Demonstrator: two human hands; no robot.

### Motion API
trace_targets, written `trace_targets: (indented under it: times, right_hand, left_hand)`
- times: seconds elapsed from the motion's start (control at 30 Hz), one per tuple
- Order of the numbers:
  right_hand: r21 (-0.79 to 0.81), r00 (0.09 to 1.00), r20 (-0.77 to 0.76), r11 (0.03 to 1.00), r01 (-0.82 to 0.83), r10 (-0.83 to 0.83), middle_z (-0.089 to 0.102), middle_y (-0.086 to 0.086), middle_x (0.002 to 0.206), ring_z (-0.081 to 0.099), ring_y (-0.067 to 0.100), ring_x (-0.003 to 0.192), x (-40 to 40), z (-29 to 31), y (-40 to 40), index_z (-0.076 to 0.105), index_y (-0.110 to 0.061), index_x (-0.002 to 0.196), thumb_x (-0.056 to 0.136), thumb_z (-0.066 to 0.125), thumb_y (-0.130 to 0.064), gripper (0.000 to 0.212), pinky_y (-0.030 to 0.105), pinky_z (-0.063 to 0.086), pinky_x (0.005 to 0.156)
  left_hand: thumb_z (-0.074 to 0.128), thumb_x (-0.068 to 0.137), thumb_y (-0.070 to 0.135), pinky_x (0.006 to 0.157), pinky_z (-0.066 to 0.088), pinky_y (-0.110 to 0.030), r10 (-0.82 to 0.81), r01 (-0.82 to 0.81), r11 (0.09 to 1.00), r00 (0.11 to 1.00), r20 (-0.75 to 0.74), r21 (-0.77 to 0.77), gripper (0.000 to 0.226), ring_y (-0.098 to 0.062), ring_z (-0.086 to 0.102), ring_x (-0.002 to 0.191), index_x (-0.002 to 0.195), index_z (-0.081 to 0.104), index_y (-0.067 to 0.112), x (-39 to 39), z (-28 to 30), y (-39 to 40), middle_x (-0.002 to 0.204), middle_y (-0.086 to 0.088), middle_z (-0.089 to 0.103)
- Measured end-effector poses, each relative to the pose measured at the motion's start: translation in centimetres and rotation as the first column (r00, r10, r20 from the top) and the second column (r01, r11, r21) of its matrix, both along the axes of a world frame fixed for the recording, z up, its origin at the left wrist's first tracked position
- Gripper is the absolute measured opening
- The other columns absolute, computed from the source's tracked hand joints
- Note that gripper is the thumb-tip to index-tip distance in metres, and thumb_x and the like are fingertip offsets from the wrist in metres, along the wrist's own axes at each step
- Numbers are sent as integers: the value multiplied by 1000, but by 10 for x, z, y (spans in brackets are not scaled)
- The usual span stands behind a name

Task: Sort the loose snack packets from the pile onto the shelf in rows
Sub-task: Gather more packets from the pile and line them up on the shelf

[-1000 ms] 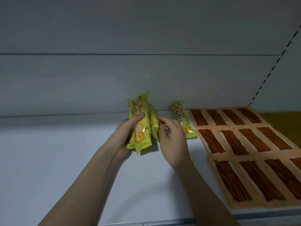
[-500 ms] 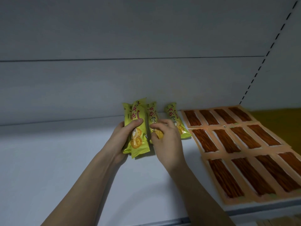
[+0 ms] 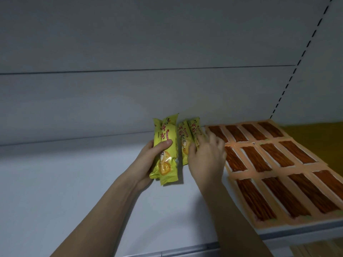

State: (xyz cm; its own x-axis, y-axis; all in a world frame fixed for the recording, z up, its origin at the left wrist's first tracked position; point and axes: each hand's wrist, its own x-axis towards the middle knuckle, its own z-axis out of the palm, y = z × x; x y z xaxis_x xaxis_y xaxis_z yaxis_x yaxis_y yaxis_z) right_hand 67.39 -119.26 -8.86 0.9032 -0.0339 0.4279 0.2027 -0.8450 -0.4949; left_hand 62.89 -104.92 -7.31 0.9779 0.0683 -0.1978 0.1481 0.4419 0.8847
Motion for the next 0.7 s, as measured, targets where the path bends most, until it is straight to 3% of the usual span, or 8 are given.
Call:
trace_targets:
  times: [0.1, 0.23, 0.3, 0.4, 0.47, 0.53, 0.6, 0.7]
  right_hand:
    - [83, 983, -167, 995, -61, 74, 45, 5, 148, 39, 30, 131, 3, -1, -6, 56, -16, 137, 101, 45, -29, 40, 44, 36, 106]
    - [269, 992, 87, 957, -107, 87, 52, 6, 134, 45, 26, 124, -4, 13, -2, 60, -14, 130, 99, 49, -25, 35, 41, 42, 99]
    - [453, 970, 108, 858, -243, 218, 55, -2, 122, 56, 18, 111, -11, 22, 0, 60, -18, 128, 98, 53, -32, 33, 37, 48, 93]
    - [695, 868, -90, 655, -296, 488, 61, -3, 118, 66, 14, 97, -28, 32, 8, 56, -24, 131, 92, 66, -40, 43, 40, 57, 87]
    - [787, 833, -126, 565, -246, 538, 66, 8, 114, 71, 19, 92, -34, 35, 9, 58, -18, 129, 90, 72, -28, 42, 42, 59, 84]
    - [844, 836, -119, 498, -199, 536, 70, 12, 108, 73, 20, 90, -36, 39, 4, 59, -13, 126, 90, 70, -14, 38, 36, 61, 79]
    - [853, 849, -137, 497, -161, 510, 73, 8, 103, 73, 20, 93, -38, 43, -4, 61, -15, 125, 93, 67, -17, 33, 37, 59, 83]
    - [839, 856, -175, 529, -129, 487, 74, 4, 106, 71, 19, 100, -43, 46, -14, 61, -17, 126, 97, 61, -24, 30, 44, 54, 95]
  left_hand:
    - [77, 79, 27, 71, 58, -33, 9, -9, 1000, 1000, 7, 14, 62, -26, 73, 92, 132, 56, 5, 1, 1, -7, 109, -14, 74]
    - [84, 75, 25, 70, 58, -38, 134, -134, 991, 991, -2, 3, 69, -29, 74, 90, 133, 52, 8, 4, 1, -11, 109, -13, 74]
    - [83, 78, 21, 66, 58, -37, 181, -181, 983, 983, 19, -11, 63, -27, 74, 84, 131, 52, 8, 3, 4, -11, 104, -14, 73]
    - [83, 77, 24, 75, 61, -43, 183, -182, 983, 981, 69, -26, 63, -33, 73, 95, 130, 53, 7, -1, 9, -13, 115, -19, 72]
    - [81, 80, 35, 89, 58, -52, 144, -139, 989, 986, 86, -53, 63, -37, 71, 105, 130, 56, 7, -4, 11, -15, 121, -21, 69]
    - [64, 91, 53, 96, 54, -54, 77, -73, 993, 996, 51, -88, 54, -34, 71, 106, 125, 66, 11, -9, 15, -15, 120, -18, 71]
    - [47, 99, 57, 86, 58, -46, 11, -10, 990, 1000, -1, -142, 54, -28, 74, 92, 114, 71, 11, -13, 18, -12, 105, -10, 76]
    - [50, 103, 38, 54, 57, -29, 76, -73, 994, 997, 30, -79, 34, -21, 68, 58, 104, 60, 6, -20, 20, -11, 75, -9, 67]
